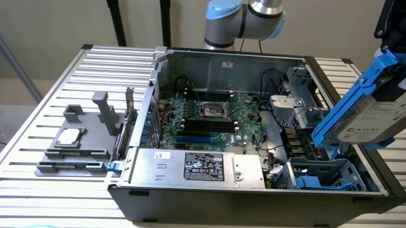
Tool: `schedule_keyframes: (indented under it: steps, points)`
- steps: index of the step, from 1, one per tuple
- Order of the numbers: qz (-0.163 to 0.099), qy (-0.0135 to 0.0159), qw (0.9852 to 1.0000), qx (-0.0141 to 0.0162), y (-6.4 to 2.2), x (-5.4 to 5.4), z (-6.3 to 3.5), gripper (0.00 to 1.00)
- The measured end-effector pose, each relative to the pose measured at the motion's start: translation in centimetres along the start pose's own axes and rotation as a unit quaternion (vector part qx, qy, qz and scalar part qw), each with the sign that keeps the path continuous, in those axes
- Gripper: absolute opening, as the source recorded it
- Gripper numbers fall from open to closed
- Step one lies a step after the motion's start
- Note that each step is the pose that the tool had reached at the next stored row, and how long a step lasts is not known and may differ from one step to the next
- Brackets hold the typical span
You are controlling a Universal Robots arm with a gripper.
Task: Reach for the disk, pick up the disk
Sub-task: 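Pick up the disk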
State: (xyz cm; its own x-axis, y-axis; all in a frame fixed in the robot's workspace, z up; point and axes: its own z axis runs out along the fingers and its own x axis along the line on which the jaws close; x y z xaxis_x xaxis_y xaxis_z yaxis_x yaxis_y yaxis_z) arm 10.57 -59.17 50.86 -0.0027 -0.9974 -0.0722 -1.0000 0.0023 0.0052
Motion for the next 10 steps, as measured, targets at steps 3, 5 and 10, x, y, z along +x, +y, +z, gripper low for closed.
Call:
schedule_keyframes:
  steps: [3,5,10]
  points:
    - [0.020,-0.0001,0.9998,0.0014,0.02,0.01,0.04,0.33]
    - [0.022,-0.0002,0.9998,0.0016,0.03,0.01,0.05,0.33]
    - [0.022,-0.0001,0.9997,0.0017,0.03,0.01,0.05,0.33]
